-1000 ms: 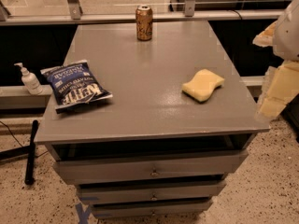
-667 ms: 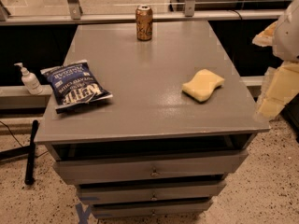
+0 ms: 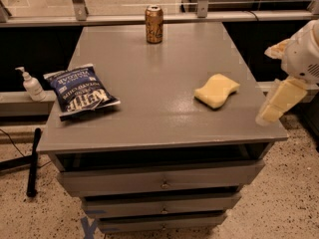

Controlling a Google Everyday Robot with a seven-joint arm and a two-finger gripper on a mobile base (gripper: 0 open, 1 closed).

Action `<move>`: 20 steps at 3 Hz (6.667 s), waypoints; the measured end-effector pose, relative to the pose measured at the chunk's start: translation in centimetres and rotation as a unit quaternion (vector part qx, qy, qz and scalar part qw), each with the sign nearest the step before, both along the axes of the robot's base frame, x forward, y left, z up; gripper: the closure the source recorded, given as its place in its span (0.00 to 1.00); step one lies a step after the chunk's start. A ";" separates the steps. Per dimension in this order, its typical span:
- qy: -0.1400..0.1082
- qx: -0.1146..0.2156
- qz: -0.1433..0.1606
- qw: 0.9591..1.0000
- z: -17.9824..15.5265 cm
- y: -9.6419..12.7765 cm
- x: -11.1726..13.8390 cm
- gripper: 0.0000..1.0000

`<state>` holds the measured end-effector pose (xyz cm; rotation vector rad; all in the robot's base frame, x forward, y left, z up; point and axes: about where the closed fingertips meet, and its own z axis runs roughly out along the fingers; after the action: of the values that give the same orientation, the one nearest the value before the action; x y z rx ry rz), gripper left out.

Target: Move sponge near blue chip bag

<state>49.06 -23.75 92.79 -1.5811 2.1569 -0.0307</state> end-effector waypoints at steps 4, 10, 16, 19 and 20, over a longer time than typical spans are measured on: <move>0.016 0.156 -0.073 0.985 -8.6 3.0 9.4 0.00; -0.039 0.171 -0.042 0.984 -2.7 7.1 14.6 1.00; -0.189 0.208 0.044 0.959 -2.4 11.8 31.4 1.00; -0.197 0.223 0.056 0.953 -4.2 15.2 36.5 1.00; -0.185 0.218 0.055 0.957 -5.2 15.8 37.0 0.82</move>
Offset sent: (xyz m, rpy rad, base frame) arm 0.1012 -0.0110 -0.0821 0.2641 -0.0100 -0.1840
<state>86.05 -7.98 87.63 -1.3122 1.6459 0.1625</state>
